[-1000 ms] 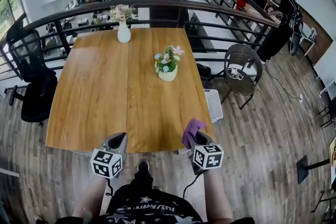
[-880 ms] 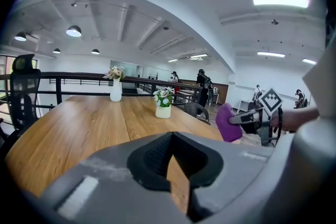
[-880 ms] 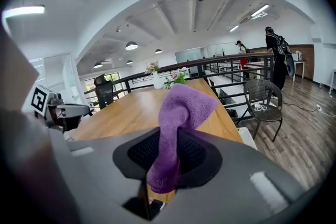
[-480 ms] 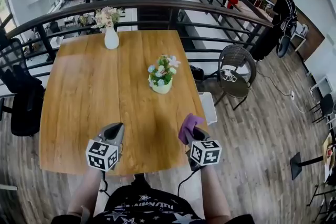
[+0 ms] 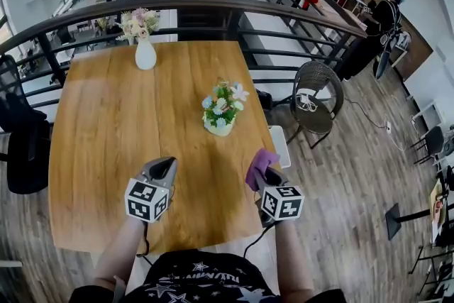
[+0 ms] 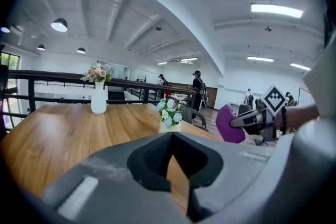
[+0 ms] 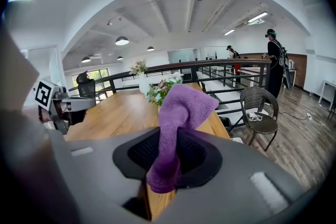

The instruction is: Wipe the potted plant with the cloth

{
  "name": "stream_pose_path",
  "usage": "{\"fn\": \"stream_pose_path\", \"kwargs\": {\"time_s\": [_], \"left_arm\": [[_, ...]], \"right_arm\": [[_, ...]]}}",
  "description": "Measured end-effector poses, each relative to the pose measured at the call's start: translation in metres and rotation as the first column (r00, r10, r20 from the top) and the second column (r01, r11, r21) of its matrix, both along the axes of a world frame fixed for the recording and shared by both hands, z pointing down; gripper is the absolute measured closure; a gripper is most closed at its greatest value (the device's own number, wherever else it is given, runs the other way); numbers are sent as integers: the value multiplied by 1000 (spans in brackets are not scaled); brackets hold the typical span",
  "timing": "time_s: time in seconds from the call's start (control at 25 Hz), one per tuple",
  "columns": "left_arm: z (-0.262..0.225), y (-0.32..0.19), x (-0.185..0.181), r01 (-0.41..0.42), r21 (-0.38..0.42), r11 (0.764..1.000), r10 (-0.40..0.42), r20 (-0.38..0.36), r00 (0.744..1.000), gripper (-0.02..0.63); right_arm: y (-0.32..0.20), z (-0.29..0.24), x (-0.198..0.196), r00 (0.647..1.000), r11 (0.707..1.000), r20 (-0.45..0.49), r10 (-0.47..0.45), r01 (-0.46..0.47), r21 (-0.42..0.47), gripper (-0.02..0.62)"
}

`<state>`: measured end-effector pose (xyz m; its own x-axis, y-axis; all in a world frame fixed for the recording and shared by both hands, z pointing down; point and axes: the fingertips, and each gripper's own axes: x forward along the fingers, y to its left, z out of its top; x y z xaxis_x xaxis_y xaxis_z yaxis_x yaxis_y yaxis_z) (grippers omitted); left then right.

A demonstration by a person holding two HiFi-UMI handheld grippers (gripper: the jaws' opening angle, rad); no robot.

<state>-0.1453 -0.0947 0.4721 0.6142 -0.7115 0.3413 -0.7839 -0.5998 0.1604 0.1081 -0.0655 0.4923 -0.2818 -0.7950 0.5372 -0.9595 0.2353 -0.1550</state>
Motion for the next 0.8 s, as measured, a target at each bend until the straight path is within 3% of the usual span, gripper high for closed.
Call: {"fn": "stream_pose_path", "kwargs": {"time_s": [0.4, 0.44, 0.56, 0.72, 0.8], "left_arm": [[16, -42, 45, -134, -1, 991, 134, -11, 991, 600], [18, -44, 51, -145, 0, 989, 145, -9, 989, 508], [24, -51, 68, -144, 2, 990, 144, 7, 990, 417], [22, -63, 82, -95, 37, 995, 94, 33, 995, 215], [22, -69, 87, -73, 36, 997, 71, 48, 996, 177]], "right_arm": [[-23, 2, 13, 1000, 1000, -20, 18, -18, -18, 509], [-26, 2, 17, 1000, 1000, -20, 16, -16, -20, 509], [-39, 4, 30, 1000, 1000, -26, 2, -3, -24, 509], [-60, 5, 41, 999, 999, -28, -34, 34, -23, 509], [-71, 3, 44, 998, 998, -32, -55, 54, -15, 509]]}}
